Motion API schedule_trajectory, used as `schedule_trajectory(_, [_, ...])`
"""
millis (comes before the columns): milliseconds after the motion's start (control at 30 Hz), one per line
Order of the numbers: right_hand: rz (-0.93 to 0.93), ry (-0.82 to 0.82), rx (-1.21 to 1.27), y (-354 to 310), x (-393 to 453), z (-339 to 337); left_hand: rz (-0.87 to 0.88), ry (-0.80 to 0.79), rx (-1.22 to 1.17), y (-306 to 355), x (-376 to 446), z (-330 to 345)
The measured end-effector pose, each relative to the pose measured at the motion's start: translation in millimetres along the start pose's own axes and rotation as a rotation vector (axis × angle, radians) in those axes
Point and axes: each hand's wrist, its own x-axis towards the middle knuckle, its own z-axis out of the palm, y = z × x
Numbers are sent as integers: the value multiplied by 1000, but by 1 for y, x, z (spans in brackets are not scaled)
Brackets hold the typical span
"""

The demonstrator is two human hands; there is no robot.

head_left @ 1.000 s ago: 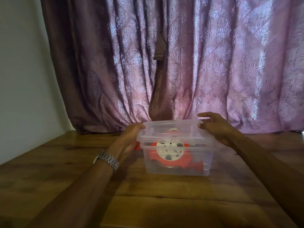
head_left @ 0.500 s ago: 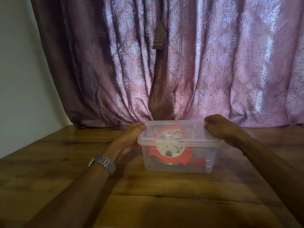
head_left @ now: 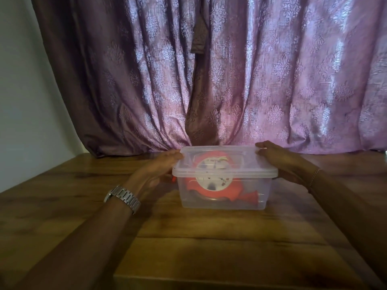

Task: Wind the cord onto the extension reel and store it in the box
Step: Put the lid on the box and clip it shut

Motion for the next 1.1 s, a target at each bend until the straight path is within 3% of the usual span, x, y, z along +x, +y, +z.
schedule_trajectory(100, [127, -162, 192, 10, -7, -14, -81, -30, 53, 10, -5, -5])
schedule_trajectory(267, [242, -173, 229, 14, -9, -34, -185, 35, 69, 23, -6, -11])
schedule_trajectory(433, [281, -192, 131, -2, -8, -40, -118, 151, 294, 28, 5, -17])
schedule_trajectory(533, [332, -266, 203, 2, -11, -35, -136, 140, 411, 30, 3, -14])
schedule_trajectory(767, [355, -245, 244, 10, -6, -37, -140, 148, 555, 33, -3, -15])
schedule_trajectory(967, [252, -154, -25, 0, 1, -41, -79, 86, 757, 47, 0, -12])
schedule_trajectory(1100, [201, -105, -216, -5, 0, -40, -65, 78, 766, 46, -1, -11])
